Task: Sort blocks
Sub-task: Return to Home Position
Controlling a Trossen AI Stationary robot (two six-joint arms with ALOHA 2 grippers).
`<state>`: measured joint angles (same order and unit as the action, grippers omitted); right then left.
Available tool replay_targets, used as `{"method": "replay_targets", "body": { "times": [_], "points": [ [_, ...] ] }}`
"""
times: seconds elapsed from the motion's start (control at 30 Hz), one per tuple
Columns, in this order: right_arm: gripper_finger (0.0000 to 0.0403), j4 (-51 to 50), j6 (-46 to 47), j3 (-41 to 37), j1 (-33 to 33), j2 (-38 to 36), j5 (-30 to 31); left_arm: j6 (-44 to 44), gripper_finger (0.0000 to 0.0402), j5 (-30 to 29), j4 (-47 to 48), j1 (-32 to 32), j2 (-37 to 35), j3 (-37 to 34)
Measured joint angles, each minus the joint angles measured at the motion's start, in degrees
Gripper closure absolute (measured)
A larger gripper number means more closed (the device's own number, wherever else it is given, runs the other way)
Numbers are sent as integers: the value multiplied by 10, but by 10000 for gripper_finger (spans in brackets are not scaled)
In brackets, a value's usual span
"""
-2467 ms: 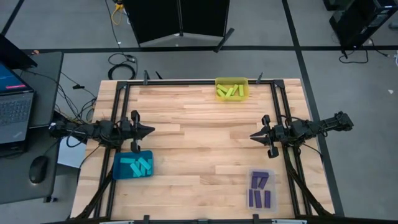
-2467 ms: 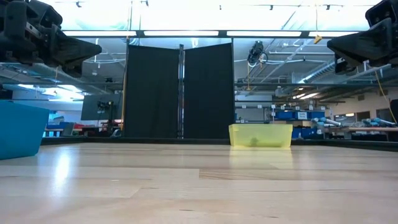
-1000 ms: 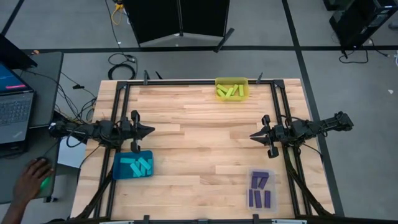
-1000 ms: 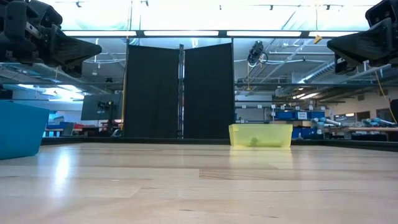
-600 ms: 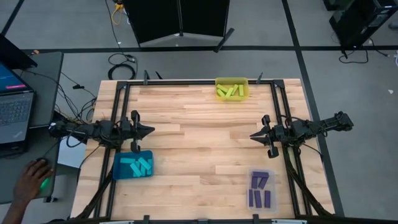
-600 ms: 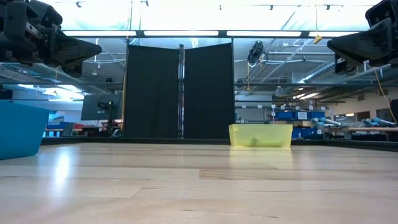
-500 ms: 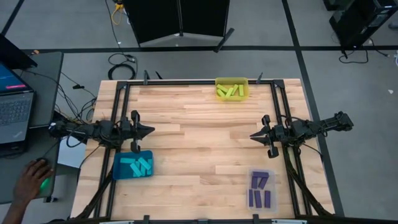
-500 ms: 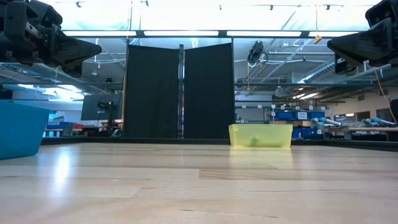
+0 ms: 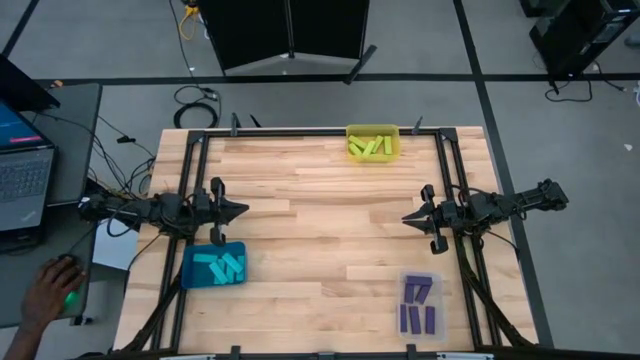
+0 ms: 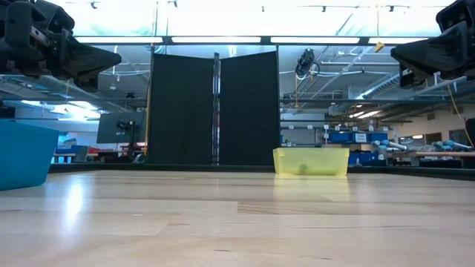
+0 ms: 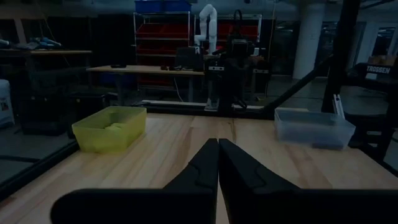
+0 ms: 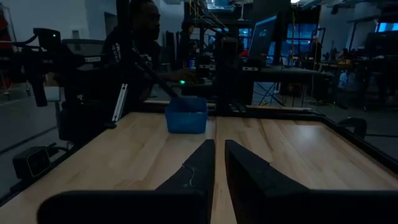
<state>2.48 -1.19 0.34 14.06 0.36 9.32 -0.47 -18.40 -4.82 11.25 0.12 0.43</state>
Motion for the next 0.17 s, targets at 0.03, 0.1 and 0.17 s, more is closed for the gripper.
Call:
{"method": "replay_targets", "body": {
  "times": [0.03,0.1,0.17],
  "points": [
    [353,0,0,0,0,0,0,0,380,0,0,0,0,0],
    [353,0,0,0,0,0,0,0,381,0,0,0,0,0],
    [353,0,0,0,0,0,0,0,380,0,0,0,0,0]
  ]
}}
